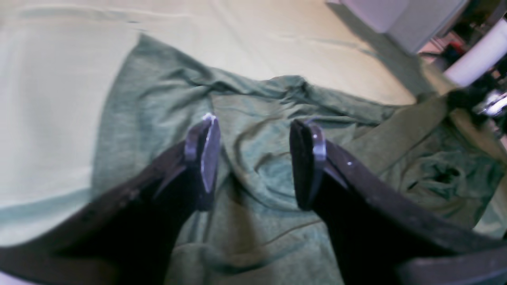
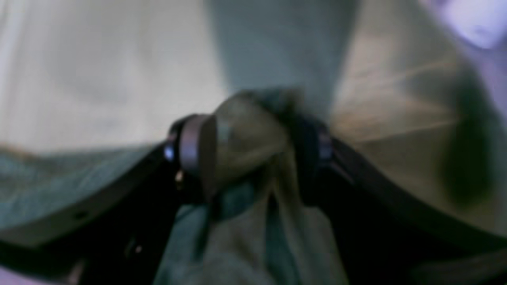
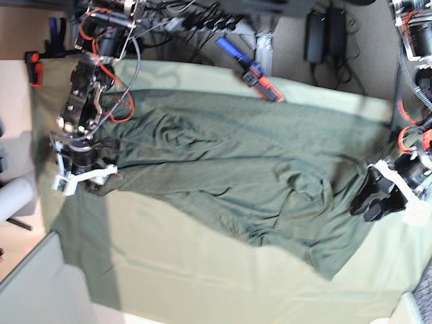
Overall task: Fold the T-shirt properly
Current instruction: 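Grip the shirt's two ends with both grippers and pull them apart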
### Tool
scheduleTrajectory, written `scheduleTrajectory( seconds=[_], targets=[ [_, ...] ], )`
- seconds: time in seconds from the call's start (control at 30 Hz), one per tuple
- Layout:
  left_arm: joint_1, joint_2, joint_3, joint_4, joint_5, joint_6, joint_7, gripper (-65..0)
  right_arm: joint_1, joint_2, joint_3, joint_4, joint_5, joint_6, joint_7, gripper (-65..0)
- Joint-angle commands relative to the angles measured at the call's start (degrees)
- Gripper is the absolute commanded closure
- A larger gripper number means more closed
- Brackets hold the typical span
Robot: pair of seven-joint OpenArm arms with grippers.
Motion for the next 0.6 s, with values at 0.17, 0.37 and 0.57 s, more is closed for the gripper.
scheduleTrajectory(
  seconds=[0.17, 0.37, 0.57],
  targets=[
    [-3.3, -2.5, -0.2, 1.0, -1.0, -0.7, -1.4, -32.1, 1.0, 2.1, 3.1, 1.0, 2.9, 0.7, 0.0, -31.4],
    [-5.2, -3.0, -0.2, 0.8, 0.7, -0.7, -1.4, -32.1, 1.1, 1.9, 3.1, 0.9, 3.0, 1.0, 0.4, -31.4],
    [-5.4, -5.0, 2.8, 0.1, 3.1, -0.7, -3.0, -32.1, 1.0, 2.1, 3.1, -1.0, 2.4, 1.0, 0.4, -39.0]
  ],
)
